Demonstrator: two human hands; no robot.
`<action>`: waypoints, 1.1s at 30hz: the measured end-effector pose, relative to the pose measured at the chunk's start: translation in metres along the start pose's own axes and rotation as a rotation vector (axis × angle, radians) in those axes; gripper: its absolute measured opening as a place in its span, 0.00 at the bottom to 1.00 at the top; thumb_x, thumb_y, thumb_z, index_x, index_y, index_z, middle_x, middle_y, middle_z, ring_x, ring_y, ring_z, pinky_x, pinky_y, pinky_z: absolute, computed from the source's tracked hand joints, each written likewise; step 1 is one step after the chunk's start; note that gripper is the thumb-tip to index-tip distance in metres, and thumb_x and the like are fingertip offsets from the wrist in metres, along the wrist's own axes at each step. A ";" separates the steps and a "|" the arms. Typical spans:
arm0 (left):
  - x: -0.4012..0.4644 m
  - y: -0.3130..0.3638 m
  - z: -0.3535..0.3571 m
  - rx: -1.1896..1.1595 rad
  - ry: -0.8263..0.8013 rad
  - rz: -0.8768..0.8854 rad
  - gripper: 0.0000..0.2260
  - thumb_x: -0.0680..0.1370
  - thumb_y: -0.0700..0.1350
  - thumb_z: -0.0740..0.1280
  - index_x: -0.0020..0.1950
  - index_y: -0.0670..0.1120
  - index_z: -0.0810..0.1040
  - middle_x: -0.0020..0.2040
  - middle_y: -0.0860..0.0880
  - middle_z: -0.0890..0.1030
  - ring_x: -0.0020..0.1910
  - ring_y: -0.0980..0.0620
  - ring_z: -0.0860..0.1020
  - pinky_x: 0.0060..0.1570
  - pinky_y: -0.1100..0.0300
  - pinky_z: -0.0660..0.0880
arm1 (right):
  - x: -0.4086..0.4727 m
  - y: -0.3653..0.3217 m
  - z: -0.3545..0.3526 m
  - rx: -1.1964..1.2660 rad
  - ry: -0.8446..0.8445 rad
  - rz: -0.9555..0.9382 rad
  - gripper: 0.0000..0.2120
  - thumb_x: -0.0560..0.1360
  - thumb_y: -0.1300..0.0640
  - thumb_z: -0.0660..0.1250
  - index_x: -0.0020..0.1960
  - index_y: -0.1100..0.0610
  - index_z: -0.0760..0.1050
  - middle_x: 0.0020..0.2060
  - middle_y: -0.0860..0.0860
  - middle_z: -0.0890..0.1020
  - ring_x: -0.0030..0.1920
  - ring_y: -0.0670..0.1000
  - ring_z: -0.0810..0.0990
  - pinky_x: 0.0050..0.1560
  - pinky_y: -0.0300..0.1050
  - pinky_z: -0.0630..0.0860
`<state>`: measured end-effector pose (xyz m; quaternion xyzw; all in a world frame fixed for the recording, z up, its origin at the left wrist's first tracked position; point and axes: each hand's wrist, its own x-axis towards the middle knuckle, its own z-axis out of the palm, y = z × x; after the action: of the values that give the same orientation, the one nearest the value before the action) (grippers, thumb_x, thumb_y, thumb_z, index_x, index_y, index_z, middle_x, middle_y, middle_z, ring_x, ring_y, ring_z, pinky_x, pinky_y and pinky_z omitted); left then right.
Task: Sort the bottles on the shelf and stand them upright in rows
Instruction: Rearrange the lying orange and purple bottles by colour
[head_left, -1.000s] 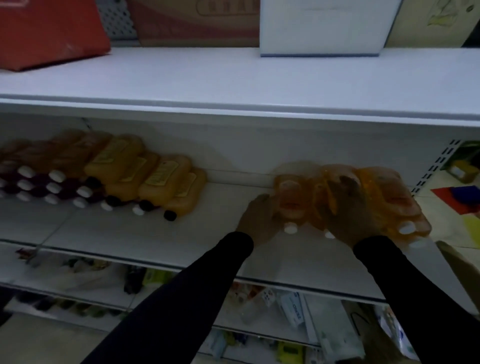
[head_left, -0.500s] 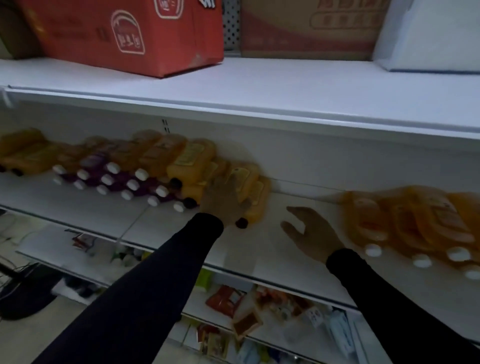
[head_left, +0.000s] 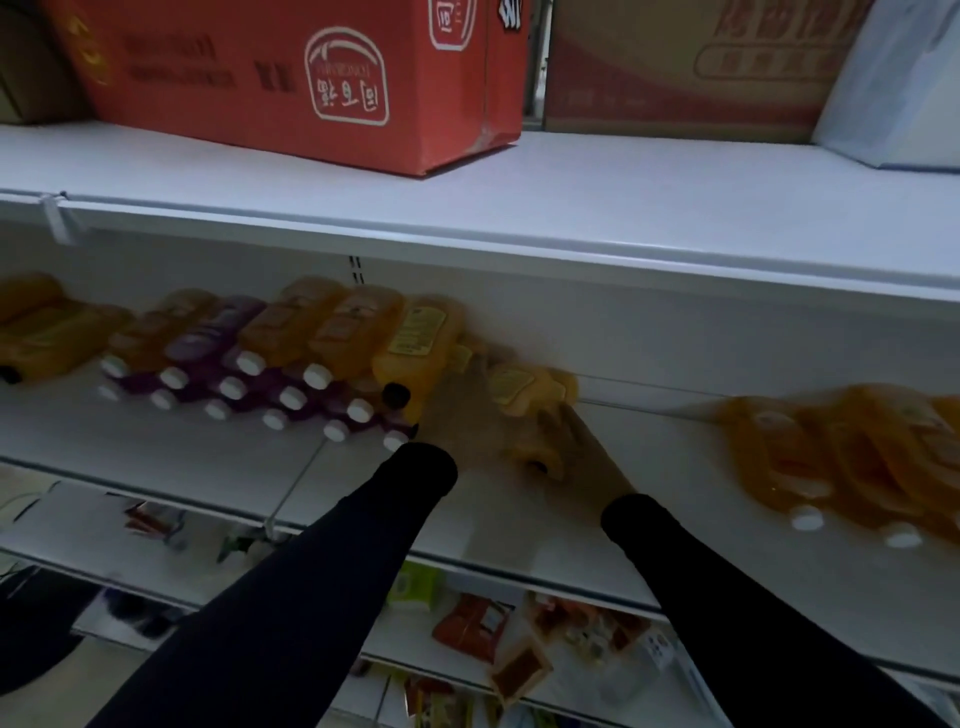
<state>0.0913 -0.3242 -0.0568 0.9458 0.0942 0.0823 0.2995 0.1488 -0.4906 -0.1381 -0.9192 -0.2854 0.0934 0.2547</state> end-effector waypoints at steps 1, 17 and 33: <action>-0.001 -0.002 0.001 0.033 0.011 -0.017 0.40 0.64 0.62 0.73 0.70 0.47 0.64 0.65 0.44 0.72 0.63 0.42 0.72 0.52 0.53 0.70 | 0.000 0.001 0.002 0.020 0.003 0.031 0.38 0.75 0.41 0.65 0.79 0.47 0.50 0.78 0.49 0.46 0.76 0.56 0.57 0.73 0.51 0.60; -0.104 0.019 0.081 -0.159 0.061 -0.152 0.35 0.68 0.49 0.74 0.72 0.50 0.65 0.64 0.52 0.63 0.64 0.47 0.65 0.57 0.59 0.67 | -0.035 0.076 -0.057 -0.080 -0.037 -0.038 0.40 0.70 0.37 0.69 0.76 0.51 0.59 0.69 0.55 0.60 0.65 0.57 0.70 0.68 0.46 0.67; -0.125 0.001 0.071 -0.106 0.110 -0.262 0.38 0.67 0.62 0.70 0.75 0.58 0.60 0.56 0.52 0.67 0.55 0.48 0.71 0.48 0.59 0.68 | -0.055 0.037 -0.033 0.292 0.234 0.046 0.12 0.67 0.45 0.72 0.43 0.51 0.77 0.46 0.51 0.80 0.54 0.54 0.76 0.51 0.43 0.69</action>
<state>-0.0147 -0.3922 -0.1262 0.9024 0.2285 0.0990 0.3517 0.1324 -0.5620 -0.1277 -0.8833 -0.2162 0.0320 0.4147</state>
